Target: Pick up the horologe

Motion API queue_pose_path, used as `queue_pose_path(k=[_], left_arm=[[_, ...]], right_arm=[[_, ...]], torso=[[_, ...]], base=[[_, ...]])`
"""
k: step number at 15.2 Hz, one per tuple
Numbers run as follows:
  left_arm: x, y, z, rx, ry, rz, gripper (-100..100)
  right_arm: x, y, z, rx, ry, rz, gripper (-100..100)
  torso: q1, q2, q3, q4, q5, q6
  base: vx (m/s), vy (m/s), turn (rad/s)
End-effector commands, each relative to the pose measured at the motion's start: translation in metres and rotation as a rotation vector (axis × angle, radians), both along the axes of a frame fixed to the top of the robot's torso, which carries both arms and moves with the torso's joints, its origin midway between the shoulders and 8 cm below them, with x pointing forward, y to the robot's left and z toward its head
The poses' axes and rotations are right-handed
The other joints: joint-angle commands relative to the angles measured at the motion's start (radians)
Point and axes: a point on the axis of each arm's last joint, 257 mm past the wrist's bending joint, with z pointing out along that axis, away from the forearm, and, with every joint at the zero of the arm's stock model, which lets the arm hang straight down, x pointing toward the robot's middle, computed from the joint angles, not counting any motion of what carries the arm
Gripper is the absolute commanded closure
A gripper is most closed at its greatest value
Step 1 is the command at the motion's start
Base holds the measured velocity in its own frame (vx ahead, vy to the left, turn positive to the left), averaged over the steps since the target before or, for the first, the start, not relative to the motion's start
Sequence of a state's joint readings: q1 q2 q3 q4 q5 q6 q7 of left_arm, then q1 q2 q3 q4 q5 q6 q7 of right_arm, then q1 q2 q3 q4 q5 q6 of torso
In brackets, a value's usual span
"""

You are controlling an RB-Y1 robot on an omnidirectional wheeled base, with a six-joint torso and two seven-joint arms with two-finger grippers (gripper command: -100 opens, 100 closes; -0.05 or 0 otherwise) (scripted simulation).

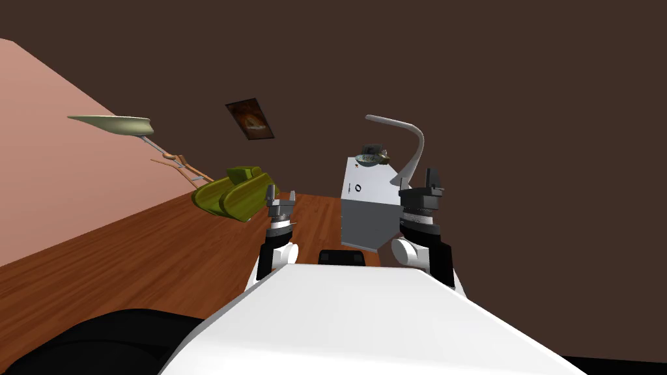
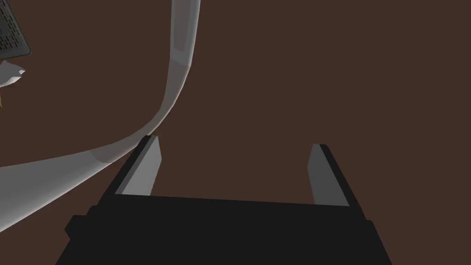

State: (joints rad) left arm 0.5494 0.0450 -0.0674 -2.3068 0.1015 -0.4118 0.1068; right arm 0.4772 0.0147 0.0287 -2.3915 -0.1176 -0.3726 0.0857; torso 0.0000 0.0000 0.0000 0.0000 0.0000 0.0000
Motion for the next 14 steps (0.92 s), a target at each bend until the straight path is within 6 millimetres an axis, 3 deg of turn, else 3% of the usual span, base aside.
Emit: queue_pose_path(k=[1,6,14], left_arm=[[0.0,0.0,0.0,0.0,0.0,0.0,0],[0.0,0.0,0.0,0.0,0.0,0.0,0],[0.0,0.0,0.0,0.0,0.0,0.0,0]], right_arm=[[0.002,0.001,-0.004,-0.018,0.02,0.022,-100],[0.009,-0.005,-0.018,-0.027,0.088,0.077,-100],[0.021,-0.041,-0.058,0.065,0.275,0.171,-100]], torso=[[0.0,0.0,0.0,0.0,0.0,0.0],[0.006,-0.001,0.0,0.0,0.001,0.0],[0.009,-0.003,-0.002,-0.001,0.002,0.0]], base=[[0.005,0.02,-0.012],[0.014,0.081,-0.033],[0.039,0.127,-0.047]])
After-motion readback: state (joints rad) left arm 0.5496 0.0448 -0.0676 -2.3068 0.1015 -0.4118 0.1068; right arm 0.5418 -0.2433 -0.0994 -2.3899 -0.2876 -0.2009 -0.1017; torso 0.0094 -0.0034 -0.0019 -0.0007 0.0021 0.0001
